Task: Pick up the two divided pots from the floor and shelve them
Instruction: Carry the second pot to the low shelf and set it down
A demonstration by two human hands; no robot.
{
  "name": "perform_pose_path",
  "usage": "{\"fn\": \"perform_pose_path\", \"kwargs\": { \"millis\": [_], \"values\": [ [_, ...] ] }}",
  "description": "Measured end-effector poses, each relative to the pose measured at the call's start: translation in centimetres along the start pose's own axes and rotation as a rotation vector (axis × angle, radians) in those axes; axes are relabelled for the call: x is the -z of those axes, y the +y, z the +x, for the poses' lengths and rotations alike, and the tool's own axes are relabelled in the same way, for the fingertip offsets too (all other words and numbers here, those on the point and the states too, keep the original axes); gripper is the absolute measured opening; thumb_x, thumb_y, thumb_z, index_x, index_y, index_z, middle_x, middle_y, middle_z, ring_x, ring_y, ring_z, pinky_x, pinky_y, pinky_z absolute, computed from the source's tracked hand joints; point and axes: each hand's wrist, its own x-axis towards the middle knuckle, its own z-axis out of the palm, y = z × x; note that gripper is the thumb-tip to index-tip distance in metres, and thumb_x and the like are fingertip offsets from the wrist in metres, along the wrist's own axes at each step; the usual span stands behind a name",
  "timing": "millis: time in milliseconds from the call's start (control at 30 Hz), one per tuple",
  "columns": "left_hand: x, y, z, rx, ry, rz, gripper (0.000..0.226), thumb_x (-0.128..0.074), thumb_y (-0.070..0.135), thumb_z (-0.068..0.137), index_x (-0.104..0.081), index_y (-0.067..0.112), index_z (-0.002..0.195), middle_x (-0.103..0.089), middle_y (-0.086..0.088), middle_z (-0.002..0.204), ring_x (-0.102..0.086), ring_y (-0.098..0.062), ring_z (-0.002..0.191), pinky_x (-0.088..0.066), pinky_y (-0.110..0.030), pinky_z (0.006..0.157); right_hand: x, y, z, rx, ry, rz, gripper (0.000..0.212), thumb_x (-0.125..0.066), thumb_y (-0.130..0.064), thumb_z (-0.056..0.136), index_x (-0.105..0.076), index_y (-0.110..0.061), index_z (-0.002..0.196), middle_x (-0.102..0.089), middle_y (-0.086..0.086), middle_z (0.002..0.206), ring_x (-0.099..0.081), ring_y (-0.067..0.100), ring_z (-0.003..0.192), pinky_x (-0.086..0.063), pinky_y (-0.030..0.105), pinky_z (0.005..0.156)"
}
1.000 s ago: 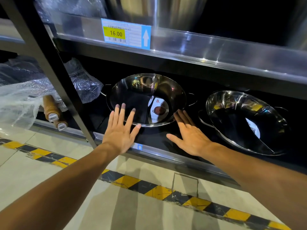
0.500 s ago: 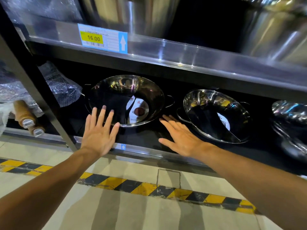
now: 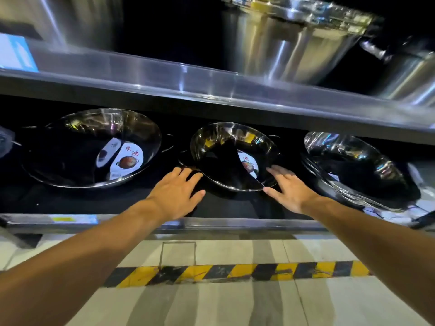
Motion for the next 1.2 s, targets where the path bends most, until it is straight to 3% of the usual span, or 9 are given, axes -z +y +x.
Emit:
{"fn": "perform_pose_path", "kwargs": {
  "millis": [267,367,433,500,567,700,800,967,1200],
  "values": [
    [-1.1,4.1,3.9,0.192,-0.131,-0.039,0.059,-0.020,0.053,0.099,-0.045,0.012,0.134,-0.056,-0.019,0.124,-0.049,-0.035,0.115,-0.042,-0.043,0.102,-1.2,5.4,2.7,-0.064,-0.034,0.109,0.067,-0.038,-0.055,0.101,-0.021,-0.025,0.159,-0.002,-0.011,0.167,-0.008,0.016,0.153,-0.012,0.034,0.123],
    [-2.4,4.9,4.5,0.267,-0.083,-0.239,0.052,-0.036,0.036,0.102,-0.028,0.015,0.149,-0.048,-0.025,0.126,-0.048,-0.047,0.111,-0.028,-0.063,0.108,-1.5,6.7,3.6,-0.013,-0.019,0.143,0.066,-0.034,-0.057,0.101,-0.025,-0.025,0.158,-0.004,-0.014,0.166,-0.004,0.009,0.153,-0.006,0.029,0.123],
    [-3.3,5.0,4.1,0.216,-0.086,-0.151,0.056,-0.019,0.038,0.104,-0.015,0.012,0.153,-0.035,-0.034,0.140,-0.036,-0.058,0.123,-0.010,-0.070,0.111,-1.8,7.1,4.1,0.015,0.022,0.149,0.062,-0.036,-0.053,0.102,-0.032,-0.022,0.156,-0.009,-0.011,0.167,-0.002,0.008,0.153,-0.003,0.027,0.122],
    [-3.2,4.9,4.0,0.247,-0.079,-0.135,0.074,0.000,0.053,0.097,-0.017,0.010,0.154,-0.013,-0.029,0.158,-0.012,-0.051,0.143,-0.008,-0.059,0.118,-2.1,7.3,4.1,0.038,0.060,0.133,0.059,-0.037,-0.052,0.102,-0.037,-0.022,0.153,-0.013,-0.009,0.166,-0.002,0.008,0.153,-0.004,0.029,0.123],
    [-3.7,4.4,4.2,0.225,-0.021,-0.182,0.073,-0.014,0.056,0.097,-0.014,0.012,0.155,0.001,-0.021,0.163,0.001,-0.039,0.150,-0.009,-0.051,0.122,-2.5,7.3,3.6,0.056,0.101,0.105,0.057,-0.038,-0.051,0.102,-0.043,-0.022,0.150,-0.019,-0.007,0.165,-0.005,0.011,0.153,-0.008,0.033,0.124],
    [-4.4,2.8,4.5,0.171,-0.035,-0.085,0.073,-0.006,0.059,0.094,-0.003,0.021,0.157,0.009,-0.016,0.163,0.016,-0.027,0.150,-0.010,-0.040,0.121,-2.6,7.4,1.9,0.119,0.163,-0.017,0.057,-0.034,-0.053,0.102,-0.048,-0.020,0.147,-0.031,-0.002,0.159,-0.014,0.018,0.149,-0.013,0.034,0.124],
    [-4.3,2.1,5.1,0.204,-0.076,-0.144,0.075,-0.004,0.062,0.094,-0.013,0.020,0.156,0.016,-0.009,0.163,0.023,-0.021,0.148,-0.007,-0.039,0.121,-2.6,7.4,0.6,0.156,0.148,-0.021,0.059,-0.034,-0.054,0.101,-0.043,-0.022,0.150,-0.032,-0.001,0.159,-0.015,0.020,0.148,-0.014,0.036,0.124],
    [-3.5,1.6,6.0,0.279,-0.155,-0.189,0.073,-0.009,0.060,0.096,-0.008,0.019,0.156,0.023,-0.005,0.161,0.031,-0.018,0.145,-0.002,-0.039,0.122,-2.4,7.5,-1.2,0.220,0.136,0.007,0.062,-0.032,-0.059,0.100,-0.037,-0.028,0.153,-0.032,-0.011,0.158,-0.014,0.011,0.147,-0.017,0.031,0.122],
    [-3.5,2.2,3.9,-0.113,-0.089,0.150,0.056,-0.015,0.031,0.100,-0.011,0.015,0.154,-0.002,-0.029,0.160,0.003,-0.057,0.144,-0.005,-0.065,0.116,-3.1,7.1,-0.6,0.076,0.071,0.040,0.076,-0.027,-0.063,0.098,-0.008,-0.023,0.161,0.005,-0.007,0.167,0.012,0.006,0.151,0.000,0.031,0.123]
  ]
}}
